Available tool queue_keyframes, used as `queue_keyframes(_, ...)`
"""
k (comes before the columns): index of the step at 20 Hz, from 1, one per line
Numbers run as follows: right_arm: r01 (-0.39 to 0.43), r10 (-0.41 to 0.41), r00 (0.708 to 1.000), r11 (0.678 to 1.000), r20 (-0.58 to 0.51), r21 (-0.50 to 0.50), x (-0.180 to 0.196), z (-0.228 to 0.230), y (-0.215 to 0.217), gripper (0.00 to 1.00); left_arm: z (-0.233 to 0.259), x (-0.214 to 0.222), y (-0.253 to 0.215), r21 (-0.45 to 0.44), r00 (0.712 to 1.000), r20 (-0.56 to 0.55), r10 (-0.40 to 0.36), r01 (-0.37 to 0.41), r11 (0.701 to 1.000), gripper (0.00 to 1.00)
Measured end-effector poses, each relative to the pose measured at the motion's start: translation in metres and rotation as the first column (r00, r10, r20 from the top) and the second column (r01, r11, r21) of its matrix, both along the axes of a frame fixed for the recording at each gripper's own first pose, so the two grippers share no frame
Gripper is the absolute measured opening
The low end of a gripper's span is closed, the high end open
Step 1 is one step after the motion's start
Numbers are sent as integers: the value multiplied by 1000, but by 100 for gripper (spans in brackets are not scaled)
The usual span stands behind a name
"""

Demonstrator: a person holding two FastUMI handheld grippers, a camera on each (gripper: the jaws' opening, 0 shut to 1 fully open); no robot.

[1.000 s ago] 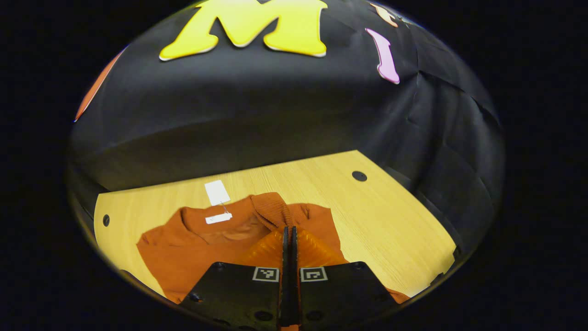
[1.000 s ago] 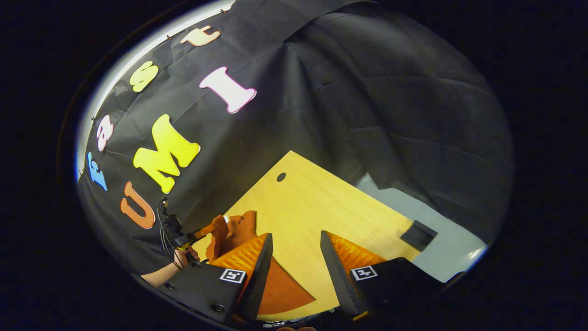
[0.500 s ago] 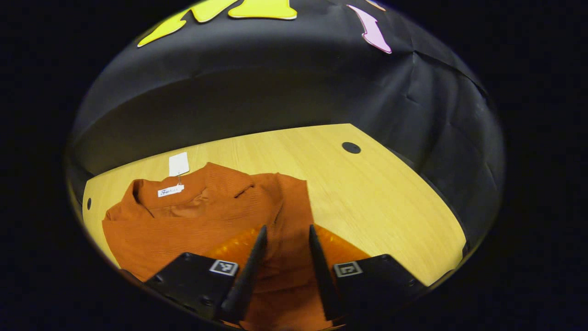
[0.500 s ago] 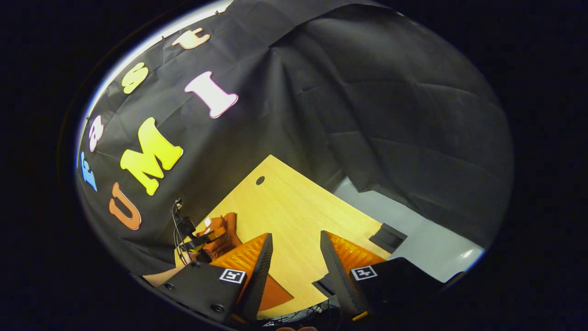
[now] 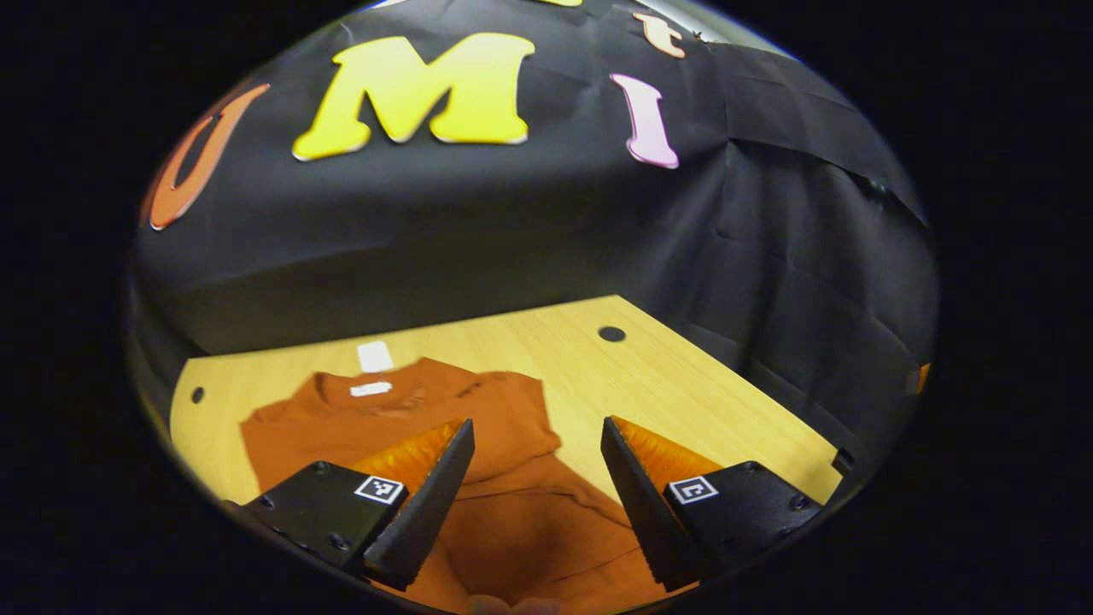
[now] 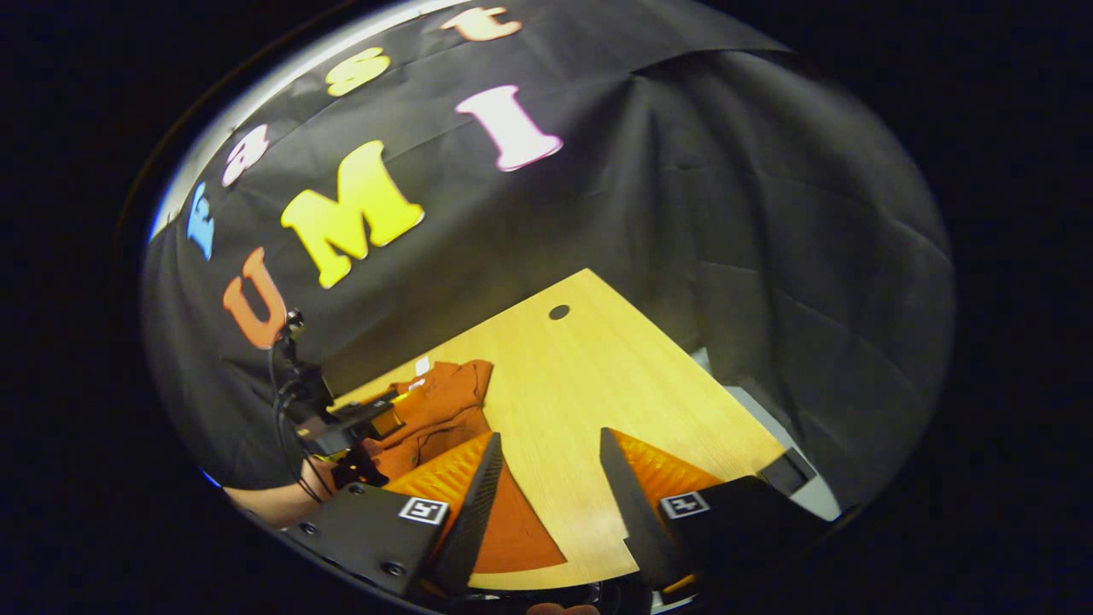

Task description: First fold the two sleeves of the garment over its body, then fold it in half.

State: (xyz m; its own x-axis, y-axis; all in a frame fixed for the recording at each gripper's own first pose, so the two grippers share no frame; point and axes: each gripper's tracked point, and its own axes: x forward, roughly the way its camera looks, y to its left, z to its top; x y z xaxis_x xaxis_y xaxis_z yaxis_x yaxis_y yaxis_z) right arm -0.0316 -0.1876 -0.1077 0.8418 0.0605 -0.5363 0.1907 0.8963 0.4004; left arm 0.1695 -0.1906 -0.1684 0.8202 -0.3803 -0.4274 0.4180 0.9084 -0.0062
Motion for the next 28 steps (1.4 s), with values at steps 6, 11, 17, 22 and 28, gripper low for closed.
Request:
queue_keyframes(6,-156,161,986,983,46,-92,30,-2,82,84,54,-47,115,-35,968,105,226,-223,974,97)
queue_keyframes(11,-230,242,968,960,65,-158,42,-2,129,85,66,-87,189,-60,922,125,367,-362,930,97)
queue_keyframes(17,-261,285,955,938,79,-228,38,-9,151,85,63,-111,215,-94,923,128,362,-352,931,96)
queue_keyframes(22,-303,302,953,934,-33,-187,7,-46,133,85,9,-146,241,-135,944,-80,321,-329,935,97)
queue_keyframes(28,-323,283,921,939,-268,-119,-63,-134,84,85,-95,-222,294,-48,900,-365,236,-271,961,99)
